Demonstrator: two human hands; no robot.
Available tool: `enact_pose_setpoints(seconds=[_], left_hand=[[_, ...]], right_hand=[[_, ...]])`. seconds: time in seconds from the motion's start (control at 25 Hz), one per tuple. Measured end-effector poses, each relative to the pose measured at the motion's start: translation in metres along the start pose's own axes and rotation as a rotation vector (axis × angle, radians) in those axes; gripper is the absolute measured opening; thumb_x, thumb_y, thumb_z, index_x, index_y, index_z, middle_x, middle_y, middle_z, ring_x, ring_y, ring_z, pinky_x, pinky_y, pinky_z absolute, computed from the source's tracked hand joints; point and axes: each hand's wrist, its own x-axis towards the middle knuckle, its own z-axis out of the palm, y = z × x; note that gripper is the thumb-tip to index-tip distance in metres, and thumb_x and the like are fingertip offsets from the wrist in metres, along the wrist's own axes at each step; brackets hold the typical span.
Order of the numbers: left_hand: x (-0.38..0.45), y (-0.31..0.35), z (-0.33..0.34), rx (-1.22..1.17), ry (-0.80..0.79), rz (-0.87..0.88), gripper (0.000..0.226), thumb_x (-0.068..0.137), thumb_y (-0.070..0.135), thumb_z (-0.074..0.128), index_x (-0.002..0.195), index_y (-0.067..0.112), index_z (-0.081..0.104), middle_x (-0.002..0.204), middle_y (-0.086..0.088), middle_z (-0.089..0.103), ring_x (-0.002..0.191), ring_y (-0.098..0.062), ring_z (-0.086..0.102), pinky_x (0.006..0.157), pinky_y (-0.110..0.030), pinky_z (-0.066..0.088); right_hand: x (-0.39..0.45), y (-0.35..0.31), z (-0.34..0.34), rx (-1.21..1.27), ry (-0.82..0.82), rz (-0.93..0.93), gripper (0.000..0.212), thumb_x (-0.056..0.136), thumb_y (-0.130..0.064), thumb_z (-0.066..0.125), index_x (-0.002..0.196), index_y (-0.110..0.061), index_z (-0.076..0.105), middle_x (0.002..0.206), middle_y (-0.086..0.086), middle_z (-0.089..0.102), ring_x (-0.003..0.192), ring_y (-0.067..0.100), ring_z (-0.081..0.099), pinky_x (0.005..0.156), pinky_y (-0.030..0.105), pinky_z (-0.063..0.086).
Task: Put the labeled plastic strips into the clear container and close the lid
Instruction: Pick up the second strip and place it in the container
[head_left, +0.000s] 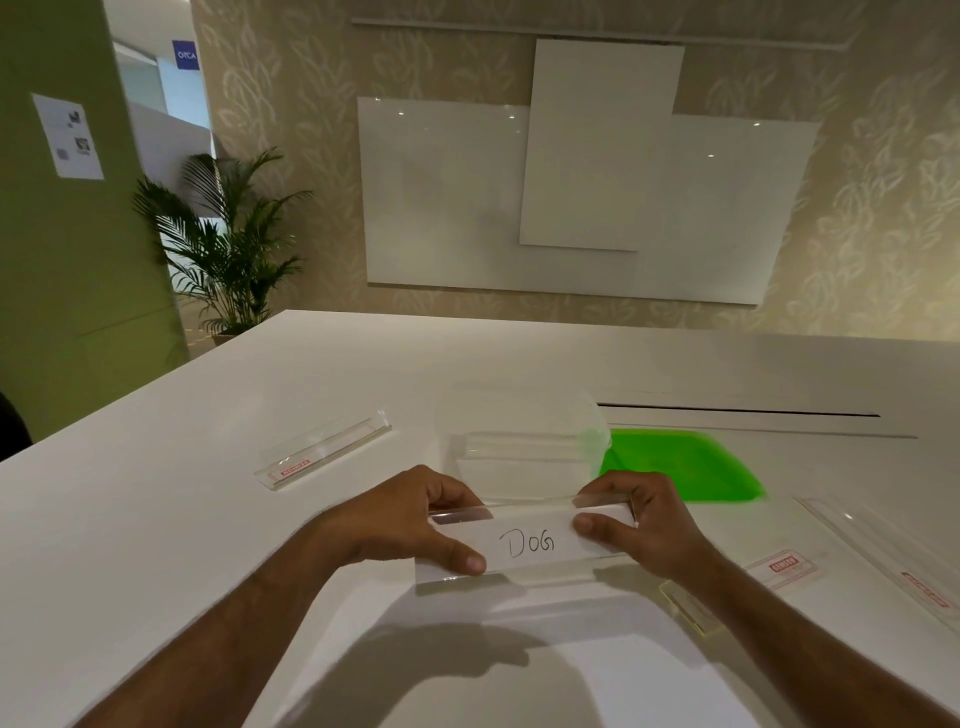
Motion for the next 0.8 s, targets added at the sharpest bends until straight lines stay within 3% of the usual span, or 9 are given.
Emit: enact_pose_setpoints(seconds=[0.2,0.36,0.48,0.56,0.8], left_hand=[[0.019,0.009,-0.014,0.126,0.144,0.025,0.052,0.056,0.051,0.088,0.105,0.039,0.074,0.099,0.027,0.073,0.097,0.010,0.065,0.088,-0.020,0.051],[0.039,0.020,-0.032,0.211,0.267,0.086,0.051,0.056,0.046,0.087,0.104,0.034,0.076,0.094,0.019,0.076,0.087,0.001,0.069,0.078,-0.027,0.060],[0.060,0.024,-0.043,0.279,0.346,0.111,0.048,0.061,0.037,0.090,0.107,0.031,0.076,0.098,0.018,0.075,0.087,-0.002,0.068,0.077,-0.023,0.058],[0.078,0.026,-0.050,0.342,0.383,0.143,0.049,0.066,0.029,0.090,0.112,0.025,0.075,0.105,0.010,0.075,0.091,-0.006,0.067,0.081,-0.020,0.054],[0.123,0.026,-0.070,0.521,0.382,0.157,0.046,0.073,0.024,0.084,0.118,0.020,0.072,0.115,0.000,0.074,0.100,-0.017,0.067,0.091,-0.030,0.053]], right_hand=[[0.022,-0.006,-0.012,-0.074,0.019,-0.023,0.030,0.060,-0.045,0.083,0.081,-0.025,0.077,0.086,-0.011,0.077,0.083,0.007,0.072,0.077,0.021,0.054],[0.052,-0.014,-0.026,-0.183,0.035,-0.029,0.040,0.058,-0.051,0.080,0.086,-0.023,0.077,0.088,-0.005,0.077,0.084,0.015,0.072,0.078,0.028,0.055],[0.076,-0.015,-0.034,-0.241,0.024,-0.015,0.037,0.057,-0.051,0.081,0.088,-0.032,0.075,0.088,-0.010,0.076,0.084,0.011,0.070,0.077,0.018,0.052],[0.094,-0.013,-0.038,-0.340,0.004,-0.004,0.038,0.060,-0.048,0.084,0.093,-0.030,0.076,0.088,-0.014,0.075,0.082,0.006,0.068,0.076,0.010,0.049],[0.142,-0.001,-0.041,-0.640,-0.171,0.035,0.043,0.073,-0.049,0.078,0.108,-0.023,0.074,0.106,-0.007,0.075,0.096,0.013,0.067,0.091,0.029,0.049]])
